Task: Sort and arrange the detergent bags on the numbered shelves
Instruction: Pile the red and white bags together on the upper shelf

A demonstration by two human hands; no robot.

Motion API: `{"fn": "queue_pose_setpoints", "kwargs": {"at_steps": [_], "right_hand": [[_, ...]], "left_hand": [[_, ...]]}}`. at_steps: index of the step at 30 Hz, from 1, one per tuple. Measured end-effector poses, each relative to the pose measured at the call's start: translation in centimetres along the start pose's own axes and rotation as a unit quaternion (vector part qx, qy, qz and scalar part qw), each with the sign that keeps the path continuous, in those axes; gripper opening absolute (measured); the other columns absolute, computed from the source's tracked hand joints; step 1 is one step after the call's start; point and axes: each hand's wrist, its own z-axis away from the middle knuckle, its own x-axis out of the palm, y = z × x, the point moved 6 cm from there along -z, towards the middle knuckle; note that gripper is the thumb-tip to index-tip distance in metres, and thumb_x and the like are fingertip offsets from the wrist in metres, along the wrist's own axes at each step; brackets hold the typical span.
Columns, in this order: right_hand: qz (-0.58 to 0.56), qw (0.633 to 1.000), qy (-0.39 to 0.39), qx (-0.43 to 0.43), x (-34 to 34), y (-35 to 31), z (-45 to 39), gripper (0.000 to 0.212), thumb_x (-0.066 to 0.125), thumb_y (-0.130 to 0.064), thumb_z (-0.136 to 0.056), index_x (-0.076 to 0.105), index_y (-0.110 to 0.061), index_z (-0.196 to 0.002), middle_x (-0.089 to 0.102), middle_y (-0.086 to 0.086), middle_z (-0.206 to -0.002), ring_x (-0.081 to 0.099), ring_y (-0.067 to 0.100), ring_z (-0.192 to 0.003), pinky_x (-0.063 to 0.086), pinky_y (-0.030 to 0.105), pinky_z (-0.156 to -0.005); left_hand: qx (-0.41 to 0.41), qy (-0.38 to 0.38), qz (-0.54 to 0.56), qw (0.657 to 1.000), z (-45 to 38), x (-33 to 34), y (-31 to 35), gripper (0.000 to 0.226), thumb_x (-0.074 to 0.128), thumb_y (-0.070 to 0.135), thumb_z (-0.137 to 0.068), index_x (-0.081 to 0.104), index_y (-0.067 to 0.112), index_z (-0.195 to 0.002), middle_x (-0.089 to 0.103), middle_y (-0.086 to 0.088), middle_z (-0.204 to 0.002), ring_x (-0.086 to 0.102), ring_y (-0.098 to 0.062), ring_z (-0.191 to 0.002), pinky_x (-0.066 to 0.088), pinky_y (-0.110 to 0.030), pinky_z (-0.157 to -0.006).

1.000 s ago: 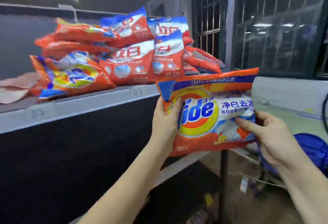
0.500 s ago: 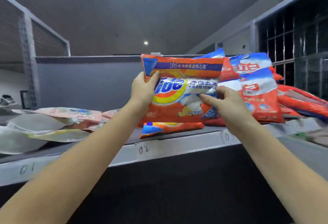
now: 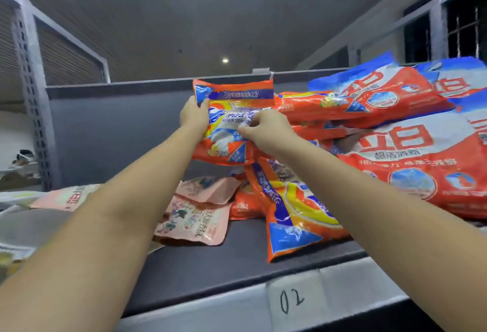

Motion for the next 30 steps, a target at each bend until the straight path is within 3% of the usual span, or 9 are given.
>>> {"fn": "queue_pose_setpoints", "kwargs": {"at_steps": [3, 5, 7, 9, 12, 15, 19, 22, 30], "right_hand": [[0.073, 0.996, -0.043, -0.013, 1.8, -0.5, -2.3, 0.041, 0.066, -0.036, -0.084, 0.048, -0.008, -0.059, 0.041, 0.002, -0.057, 0.044, 0.02, -0.07, 0.026, 0.022, -0.045], [0.137, 0.989, -0.054, -0.034, 2.6, -1.0, -2.6, 0.05, 0.066, -0.04, -0.083, 0.038, -0.011, -0.054, 0.038, 0.001, -0.056, 0.043, 0.02, -0.067, 0.024, 0.024, -0.044], [0.184, 0.98, -0.052, -0.048, 3.0, -1.2, -2.3, 0.052, 0.066, -0.04, -0.083, 0.032, -0.011, -0.056, 0.037, 0.001, -0.057, 0.04, 0.018, -0.06, 0.021, 0.024, -0.044], [0.196, 0.977, -0.061, -0.053, 3.1, -1.1, -2.0, 0.05, 0.065, -0.038, -0.085, 0.033, -0.011, -0.057, 0.037, 0.001, -0.057, 0.036, 0.013, -0.052, 0.021, 0.023, -0.044], [0.166, 0.984, -0.012, -0.067, 1.3, -1.1, -1.2, 0.03, 0.064, -0.028, -0.085, 0.061, -0.001, -0.072, 0.05, 0.005, -0.061, 0.051, 0.02, -0.061, 0.032, 0.024, -0.048], [0.117, 0.989, 0.021, -0.083, -1.6, -0.4, 1.0, 0.025, 0.062, -0.027, -0.086, 0.074, -0.006, -0.091, 0.07, 0.008, -0.086, 0.064, 0.022, -0.083, 0.049, 0.032, -0.069], [0.123, 0.987, 0.028, -0.104, -4.8, 1.4, 5.4, 0.022, 0.058, -0.021, -0.09, 0.07, -0.01, -0.104, 0.069, 0.007, -0.108, 0.061, 0.023, -0.102, 0.047, 0.033, -0.087], [0.156, 0.982, -0.002, -0.103, -6.3, 3.7, 9.1, 0.026, 0.057, -0.021, -0.091, 0.065, -0.009, -0.113, 0.065, 0.009, -0.116, 0.057, 0.026, -0.11, 0.041, 0.032, -0.09], [0.119, 0.988, -0.03, -0.097, -12.9, 7.9, 21.5, 0.026, 0.057, -0.016, -0.09, 0.064, -0.008, -0.114, 0.065, 0.005, -0.115, 0.057, 0.021, -0.11, 0.042, 0.032, -0.095]], "left_hand": [[-0.084, -0.044, -0.048, 0.994, -1.5, 2.5, -3.1, 0.04, 0.049, 0.026, -0.096, 0.048, -0.002, -0.124, 0.053, -0.02, -0.129, 0.05, -0.035, -0.118, 0.04, -0.036, -0.093], [-0.138, -0.122, -0.118, 0.976, -0.3, 4.2, -5.2, 0.035, 0.054, 0.025, -0.093, 0.054, -0.001, -0.115, 0.057, -0.021, -0.121, 0.057, -0.034, -0.109, 0.046, -0.039, -0.091], [-0.16, -0.222, -0.143, 0.951, 2.0, 5.6, -6.1, 0.023, 0.051, 0.02, -0.095, 0.053, 0.003, -0.081, 0.057, -0.013, -0.084, 0.055, -0.024, -0.073, 0.046, -0.033, -0.066], [-0.188, -0.244, -0.125, 0.943, 3.2, 5.9, -6.7, 0.034, 0.049, 0.025, -0.097, 0.04, 0.01, -0.067, 0.045, -0.007, -0.068, 0.041, -0.019, -0.057, 0.036, -0.028, -0.051], [-0.129, -0.203, -0.123, 0.963, 3.0, 4.6, -6.4, 0.034, 0.055, 0.029, -0.093, 0.049, 0.004, -0.07, 0.056, -0.013, -0.073, 0.044, -0.023, -0.06, 0.035, -0.028, -0.055], [-0.063, -0.193, -0.16, 0.966, 4.4, 3.1, -4.9, 0.024, 0.052, 0.022, -0.093, 0.055, 0.007, -0.074, 0.055, -0.01, -0.073, 0.044, -0.026, -0.069, 0.034, -0.028, -0.058], [0.003, -0.163, -0.208, 0.964, 9.7, 0.7, -1.1, 0.023, 0.041, 0.018, -0.096, 0.06, 0.012, -0.083, 0.061, -0.018, -0.092, 0.054, -0.033, -0.086, 0.04, -0.032, -0.069], [0.024, -0.134, -0.228, 0.964, 15.5, -1.0, 1.5, 0.031, 0.042, 0.02, -0.095, 0.06, 0.01, -0.117, 0.06, -0.014, -0.125, 0.053, -0.032, -0.116, 0.041, -0.034, -0.09], [0.237, -0.097, -0.189, 0.948, 33.2, -1.4, 8.8, 0.028, 0.048, 0.022, -0.094, 0.061, 0.011, -0.116, 0.064, -0.007, -0.114, 0.057, -0.025, -0.107, 0.043, -0.037, -0.086]]}}
